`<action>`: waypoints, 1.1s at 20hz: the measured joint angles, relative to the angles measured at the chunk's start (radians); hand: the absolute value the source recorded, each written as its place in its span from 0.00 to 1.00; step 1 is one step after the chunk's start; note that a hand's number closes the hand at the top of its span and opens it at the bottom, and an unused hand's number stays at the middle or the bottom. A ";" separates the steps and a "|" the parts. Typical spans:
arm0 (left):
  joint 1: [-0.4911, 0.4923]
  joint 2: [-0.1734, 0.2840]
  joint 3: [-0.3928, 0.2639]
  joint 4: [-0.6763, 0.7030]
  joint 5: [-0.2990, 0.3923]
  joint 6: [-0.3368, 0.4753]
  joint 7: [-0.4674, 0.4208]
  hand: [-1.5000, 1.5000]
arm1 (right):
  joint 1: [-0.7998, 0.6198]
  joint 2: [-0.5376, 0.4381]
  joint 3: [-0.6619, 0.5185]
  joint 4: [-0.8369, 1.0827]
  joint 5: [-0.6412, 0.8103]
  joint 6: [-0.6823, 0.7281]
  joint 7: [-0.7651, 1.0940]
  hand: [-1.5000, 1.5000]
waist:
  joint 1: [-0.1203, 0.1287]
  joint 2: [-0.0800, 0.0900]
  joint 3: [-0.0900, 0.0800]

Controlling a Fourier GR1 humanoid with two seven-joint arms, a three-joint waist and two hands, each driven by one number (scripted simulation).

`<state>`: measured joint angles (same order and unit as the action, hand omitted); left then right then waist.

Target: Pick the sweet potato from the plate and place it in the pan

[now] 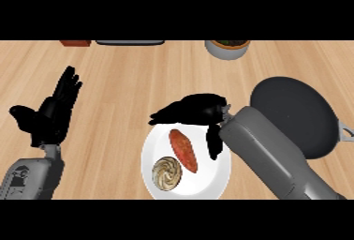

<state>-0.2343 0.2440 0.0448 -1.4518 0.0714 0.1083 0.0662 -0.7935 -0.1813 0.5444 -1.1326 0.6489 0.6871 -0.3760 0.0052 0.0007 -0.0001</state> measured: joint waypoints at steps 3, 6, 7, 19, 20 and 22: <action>-0.004 0.000 0.004 0.005 -0.007 -0.003 0.003 0.50 | 0.005 0.003 0.030 -0.010 0.061 -0.012 0.003 0.00 | -0.001 0.000 0.000; -0.007 -0.014 -0.002 0.005 -0.021 0.005 0.003 0.50 | 0.004 0.014 0.049 -0.011 0.115 -0.010 0.011 0.00 | -0.001 0.000 0.000; -0.002 -0.014 0.003 0.009 -0.021 0.002 -0.007 0.50 | 0.002 0.010 0.055 0.004 0.136 -0.022 -0.005 0.00 | 0.000 0.000 0.000; -0.001 -0.026 0.024 -0.010 -0.029 -0.021 0.012 0.50 | 0.030 0.094 0.059 0.107 0.320 -0.065 -0.047 0.00 | 0.001 0.000 0.000; 0.003 -0.028 0.025 -0.017 -0.027 -0.023 0.014 0.50 | 0.023 0.110 0.057 0.126 0.336 -0.069 -0.043 0.00 | 0.002 0.000 0.000; 0.008 -0.035 0.022 -0.019 -0.033 -0.024 0.013 0.50 | 0.042 0.118 0.065 0.136 0.369 -0.088 -0.055 0.00 | 0.001 0.000 0.000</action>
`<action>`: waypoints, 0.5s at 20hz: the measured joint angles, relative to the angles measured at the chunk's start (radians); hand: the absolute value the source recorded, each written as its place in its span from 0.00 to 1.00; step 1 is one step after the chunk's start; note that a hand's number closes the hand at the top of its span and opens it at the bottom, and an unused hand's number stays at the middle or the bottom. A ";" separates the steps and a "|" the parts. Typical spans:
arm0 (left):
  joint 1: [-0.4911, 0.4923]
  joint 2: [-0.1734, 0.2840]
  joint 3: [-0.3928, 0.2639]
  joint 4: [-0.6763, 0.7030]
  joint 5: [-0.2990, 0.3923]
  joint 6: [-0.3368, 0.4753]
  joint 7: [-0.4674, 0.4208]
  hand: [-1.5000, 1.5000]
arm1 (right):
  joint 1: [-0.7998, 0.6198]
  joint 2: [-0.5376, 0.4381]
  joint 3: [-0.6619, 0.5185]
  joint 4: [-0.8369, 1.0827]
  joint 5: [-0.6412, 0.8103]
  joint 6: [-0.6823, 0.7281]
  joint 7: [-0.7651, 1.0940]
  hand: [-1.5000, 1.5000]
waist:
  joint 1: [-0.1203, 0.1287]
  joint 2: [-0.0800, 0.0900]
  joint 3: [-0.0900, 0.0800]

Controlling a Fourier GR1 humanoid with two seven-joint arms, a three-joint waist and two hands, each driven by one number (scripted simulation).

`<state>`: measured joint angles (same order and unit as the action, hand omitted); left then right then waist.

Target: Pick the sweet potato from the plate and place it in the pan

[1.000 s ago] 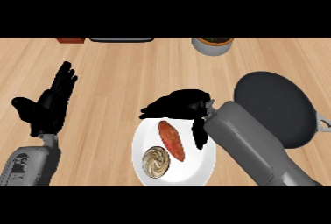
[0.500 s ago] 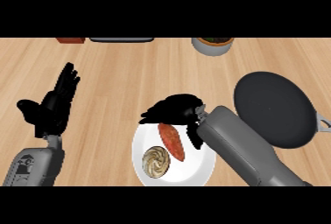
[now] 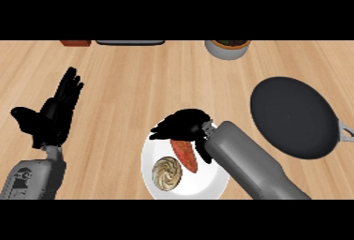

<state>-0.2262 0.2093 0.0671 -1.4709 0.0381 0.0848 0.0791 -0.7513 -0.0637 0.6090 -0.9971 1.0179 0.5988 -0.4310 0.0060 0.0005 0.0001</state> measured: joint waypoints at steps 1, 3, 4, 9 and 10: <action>-0.002 -0.004 -0.002 -0.001 -0.005 0.003 -0.001 0.50 | -0.008 0.013 0.003 0.032 0.013 -0.017 -0.005 0.00 | 0.001 0.000 0.000; 0.002 -0.001 0.004 -0.007 -0.005 -0.004 0.001 0.50 | -0.014 0.026 0.005 0.048 0.021 -0.010 0.003 0.00 | 0.002 0.001 0.000; -0.004 -0.004 0.004 -0.002 -0.010 -0.001 0.001 0.50 | -0.013 0.023 0.001 0.054 0.033 -0.015 -0.012 0.00 | 0.002 0.001 0.000; -0.017 -0.011 0.012 0.020 -0.020 -0.003 -0.007 0.50 | -0.017 0.047 -0.005 0.113 0.080 -0.017 -0.033 1.00 | 0.000 0.001 0.000; -0.012 -0.007 0.013 0.010 -0.017 -0.009 0.002 0.50 | -0.007 0.051 0.006 0.119 0.085 -0.023 -0.039 1.00 | 0.001 0.000 0.000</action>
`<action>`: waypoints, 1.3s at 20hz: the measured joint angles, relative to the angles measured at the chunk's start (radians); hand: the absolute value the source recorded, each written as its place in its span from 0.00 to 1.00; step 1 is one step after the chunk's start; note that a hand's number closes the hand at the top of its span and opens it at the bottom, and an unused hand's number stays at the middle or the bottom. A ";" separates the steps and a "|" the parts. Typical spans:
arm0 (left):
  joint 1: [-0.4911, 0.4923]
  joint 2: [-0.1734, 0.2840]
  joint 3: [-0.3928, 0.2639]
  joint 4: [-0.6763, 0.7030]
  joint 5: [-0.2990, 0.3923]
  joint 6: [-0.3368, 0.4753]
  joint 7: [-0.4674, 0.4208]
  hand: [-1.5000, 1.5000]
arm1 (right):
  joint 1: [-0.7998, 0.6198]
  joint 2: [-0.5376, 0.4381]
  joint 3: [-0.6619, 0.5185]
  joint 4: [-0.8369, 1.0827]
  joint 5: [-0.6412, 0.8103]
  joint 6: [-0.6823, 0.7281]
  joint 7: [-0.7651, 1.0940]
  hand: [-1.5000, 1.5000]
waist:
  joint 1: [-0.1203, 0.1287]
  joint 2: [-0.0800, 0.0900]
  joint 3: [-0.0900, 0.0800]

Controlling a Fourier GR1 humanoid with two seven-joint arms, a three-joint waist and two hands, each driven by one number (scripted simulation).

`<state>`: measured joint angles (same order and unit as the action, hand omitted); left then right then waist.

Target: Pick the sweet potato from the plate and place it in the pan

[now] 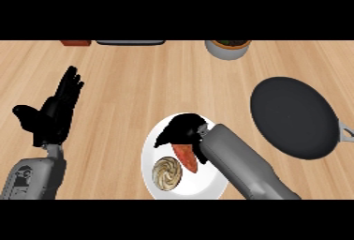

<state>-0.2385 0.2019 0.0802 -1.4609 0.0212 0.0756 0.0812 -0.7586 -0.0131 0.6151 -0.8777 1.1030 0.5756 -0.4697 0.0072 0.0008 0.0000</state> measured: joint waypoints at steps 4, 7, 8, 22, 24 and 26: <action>-0.007 0.003 0.006 -0.007 -0.001 -0.003 0.012 0.50 | -0.007 -0.004 0.018 0.009 0.016 -0.044 -0.079 1.00 | 0.001 -0.001 0.001; -0.001 -0.003 0.006 -0.007 -0.004 -0.007 0.005 0.50 | 0.004 0.005 0.023 -0.002 0.033 -0.062 -0.099 1.00 | 0.000 -0.002 0.001; 0.000 -0.006 0.004 -0.021 -0.005 -0.005 0.017 0.50 | 0.004 0.006 0.018 0.005 0.041 -0.072 -0.109 1.00 | 0.000 -0.001 0.001; 0.061 0.014 0.053 -0.008 0.002 -0.001 -0.003 0.50 | 0.312 0.013 -0.205 -0.235 -0.061 -0.255 0.601 1.00 | -0.081 -0.036 0.000; 0.065 0.011 0.052 -0.011 0.002 0.001 0.002 0.50 | 0.340 0.013 -0.196 -0.334 -0.052 -0.334 0.692 1.00 | -0.083 -0.039 0.000; 0.067 0.006 0.045 -0.018 0.001 0.001 0.008 0.50 | 0.363 0.013 -0.174 -0.443 -0.038 -0.397 0.785 1.00 | -0.080 -0.039 0.000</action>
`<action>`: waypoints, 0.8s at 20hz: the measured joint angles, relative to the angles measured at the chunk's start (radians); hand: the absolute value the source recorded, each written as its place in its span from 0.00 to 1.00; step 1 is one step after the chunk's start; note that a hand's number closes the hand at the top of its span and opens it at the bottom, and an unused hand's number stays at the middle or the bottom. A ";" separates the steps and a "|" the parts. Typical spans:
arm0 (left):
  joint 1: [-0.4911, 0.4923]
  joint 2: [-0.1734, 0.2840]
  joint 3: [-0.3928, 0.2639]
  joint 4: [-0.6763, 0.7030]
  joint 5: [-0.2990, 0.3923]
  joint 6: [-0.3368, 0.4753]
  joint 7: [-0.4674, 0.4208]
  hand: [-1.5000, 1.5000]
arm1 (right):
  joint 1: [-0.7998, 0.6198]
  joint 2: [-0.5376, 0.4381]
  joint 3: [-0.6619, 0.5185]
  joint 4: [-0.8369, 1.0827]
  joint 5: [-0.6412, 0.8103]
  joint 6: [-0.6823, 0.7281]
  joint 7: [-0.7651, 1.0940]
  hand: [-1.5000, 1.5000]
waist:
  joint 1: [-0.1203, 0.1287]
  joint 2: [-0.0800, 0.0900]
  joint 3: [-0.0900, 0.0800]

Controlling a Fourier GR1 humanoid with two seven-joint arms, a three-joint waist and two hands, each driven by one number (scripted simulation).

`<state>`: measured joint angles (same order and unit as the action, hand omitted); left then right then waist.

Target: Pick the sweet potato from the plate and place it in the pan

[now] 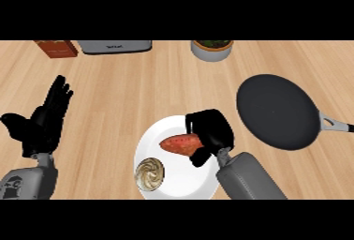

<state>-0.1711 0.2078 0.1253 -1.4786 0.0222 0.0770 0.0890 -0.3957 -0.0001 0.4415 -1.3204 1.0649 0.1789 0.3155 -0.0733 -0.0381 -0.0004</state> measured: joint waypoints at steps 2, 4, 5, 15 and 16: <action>-0.003 0.001 0.001 -0.007 -0.001 0.002 0.003 0.50 | 0.026 0.000 0.031 -0.118 0.006 -0.046 0.097 1.00 | 0.007 0.003 0.000; -0.009 0.002 0.002 -0.007 -0.001 0.003 0.006 0.50 | 0.061 0.000 0.076 -0.241 0.024 -0.081 0.196 1.00 | 0.011 0.006 0.000; -0.007 0.002 -0.002 -0.013 -0.003 0.003 0.008 0.50 | 0.083 0.000 0.097 -0.301 0.038 -0.095 0.245 1.00 | 0.015 0.008 0.000; -0.041 -0.008 -0.016 -0.019 -0.005 -0.008 0.004 0.50 | 0.159 -0.001 0.026 -0.716 0.062 -0.114 0.479 1.00 | 0.058 0.033 0.000; -0.049 -0.007 -0.016 -0.016 -0.001 -0.012 0.010 0.50 | 0.164 -0.004 -0.010 -0.724 0.040 -0.131 0.465 1.00 | 0.060 0.034 0.001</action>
<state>-0.2205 0.2011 0.1097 -1.4945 0.0209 0.0648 0.0990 -0.2322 -0.0046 0.4315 -2.0443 1.1049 0.0480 0.7807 -0.0131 -0.0038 0.0002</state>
